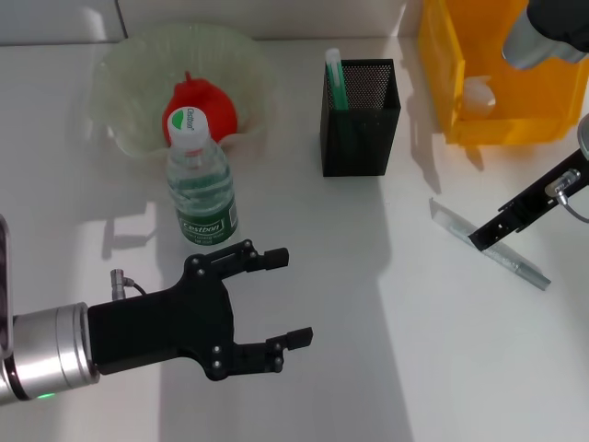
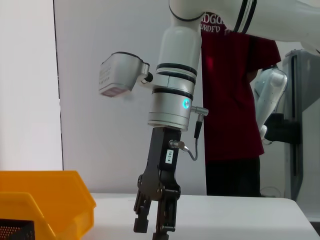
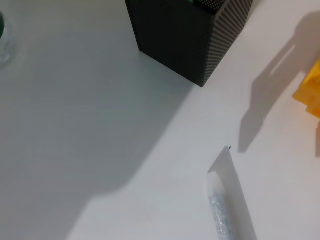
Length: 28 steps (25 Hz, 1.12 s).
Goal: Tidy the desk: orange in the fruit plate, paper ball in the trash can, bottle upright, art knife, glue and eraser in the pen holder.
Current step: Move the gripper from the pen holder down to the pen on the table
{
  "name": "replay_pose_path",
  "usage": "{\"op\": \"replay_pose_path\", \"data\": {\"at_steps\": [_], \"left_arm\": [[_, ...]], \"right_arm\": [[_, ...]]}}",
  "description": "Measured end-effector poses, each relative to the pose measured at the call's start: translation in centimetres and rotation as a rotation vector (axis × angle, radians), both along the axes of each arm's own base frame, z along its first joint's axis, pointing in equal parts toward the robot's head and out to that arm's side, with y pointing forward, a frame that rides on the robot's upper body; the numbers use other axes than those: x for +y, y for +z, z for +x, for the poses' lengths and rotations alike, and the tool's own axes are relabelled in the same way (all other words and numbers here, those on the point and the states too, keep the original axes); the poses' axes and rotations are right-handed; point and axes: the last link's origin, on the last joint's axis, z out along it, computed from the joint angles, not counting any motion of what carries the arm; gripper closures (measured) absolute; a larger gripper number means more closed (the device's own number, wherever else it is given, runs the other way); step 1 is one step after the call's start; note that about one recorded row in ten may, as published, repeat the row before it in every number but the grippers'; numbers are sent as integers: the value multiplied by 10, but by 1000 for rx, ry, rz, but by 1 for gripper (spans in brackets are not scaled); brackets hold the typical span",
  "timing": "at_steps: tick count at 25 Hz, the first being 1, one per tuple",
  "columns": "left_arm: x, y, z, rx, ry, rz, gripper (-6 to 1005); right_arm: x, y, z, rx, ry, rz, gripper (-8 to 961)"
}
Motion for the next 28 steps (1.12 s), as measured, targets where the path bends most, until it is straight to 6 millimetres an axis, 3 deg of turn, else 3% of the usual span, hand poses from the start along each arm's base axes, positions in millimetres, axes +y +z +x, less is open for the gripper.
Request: {"op": "replay_pose_path", "data": {"at_steps": [12,28], "left_arm": [[0,0,-1,2,3,-1,170],[0,0,-1,1,3,-1,170]], "right_arm": [[5,-9,10,-21,53,-43,177],[9,-31,20,-88,113,-101,463]]}}
